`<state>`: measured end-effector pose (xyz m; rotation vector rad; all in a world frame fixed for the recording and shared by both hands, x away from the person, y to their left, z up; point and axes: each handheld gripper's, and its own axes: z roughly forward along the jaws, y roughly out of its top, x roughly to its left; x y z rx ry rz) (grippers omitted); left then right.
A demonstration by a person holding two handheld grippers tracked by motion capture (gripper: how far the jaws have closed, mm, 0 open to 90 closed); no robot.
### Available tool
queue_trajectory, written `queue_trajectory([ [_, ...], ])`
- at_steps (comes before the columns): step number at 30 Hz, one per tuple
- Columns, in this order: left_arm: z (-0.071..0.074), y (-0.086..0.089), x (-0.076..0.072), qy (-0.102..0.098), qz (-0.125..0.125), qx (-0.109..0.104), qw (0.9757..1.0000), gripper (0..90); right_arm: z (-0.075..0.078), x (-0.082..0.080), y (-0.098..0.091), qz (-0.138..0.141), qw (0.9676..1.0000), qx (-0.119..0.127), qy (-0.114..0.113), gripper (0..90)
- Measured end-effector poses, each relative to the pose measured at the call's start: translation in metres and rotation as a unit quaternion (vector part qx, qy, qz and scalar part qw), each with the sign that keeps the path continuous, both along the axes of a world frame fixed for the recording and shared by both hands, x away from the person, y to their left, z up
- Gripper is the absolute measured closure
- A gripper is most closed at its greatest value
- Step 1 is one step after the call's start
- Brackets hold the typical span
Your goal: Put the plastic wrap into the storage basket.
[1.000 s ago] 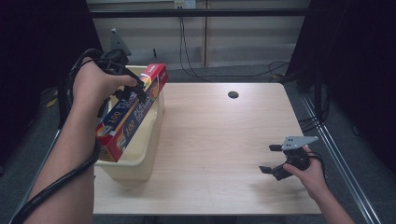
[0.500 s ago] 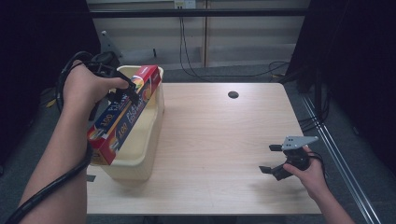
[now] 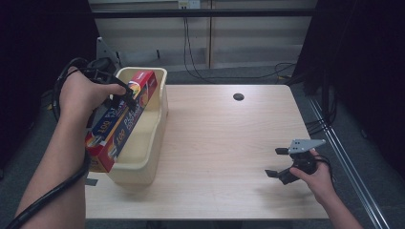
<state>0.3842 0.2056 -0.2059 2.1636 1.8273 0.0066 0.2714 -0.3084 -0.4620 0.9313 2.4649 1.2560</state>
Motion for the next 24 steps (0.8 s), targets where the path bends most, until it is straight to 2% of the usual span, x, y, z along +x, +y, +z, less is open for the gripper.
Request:
queue_trajectory([
  [11, -0.008, 0.005, 0.000, 0.004, 0.005, -0.001, 1.0000, 41.1, 0.000, 0.000, 0.000, -0.001, 1.0000, 0.001, -0.002, 3.5],
  [13, -0.010, 0.005, 0.000, 0.003, 0.006, 0.006, 1.0000, 41.1, 0.000, 0.000, 0.000, 0.000, 1.0000, 0.001, -0.002, 3.5],
  [16, -0.014, 0.004, 0.000, 0.010, 0.007, 0.006, 0.9999, 41.1, 0.000, 0.000, 0.000, -0.001, 1.0000, 0.002, -0.002, 3.5],
  [24, -0.023, 0.003, 0.002, 0.012, 0.007, 0.009, 0.9999, 41.1, 0.000, 0.000, 0.000, 0.000, 1.0000, 0.001, -0.002, 3.5],
])
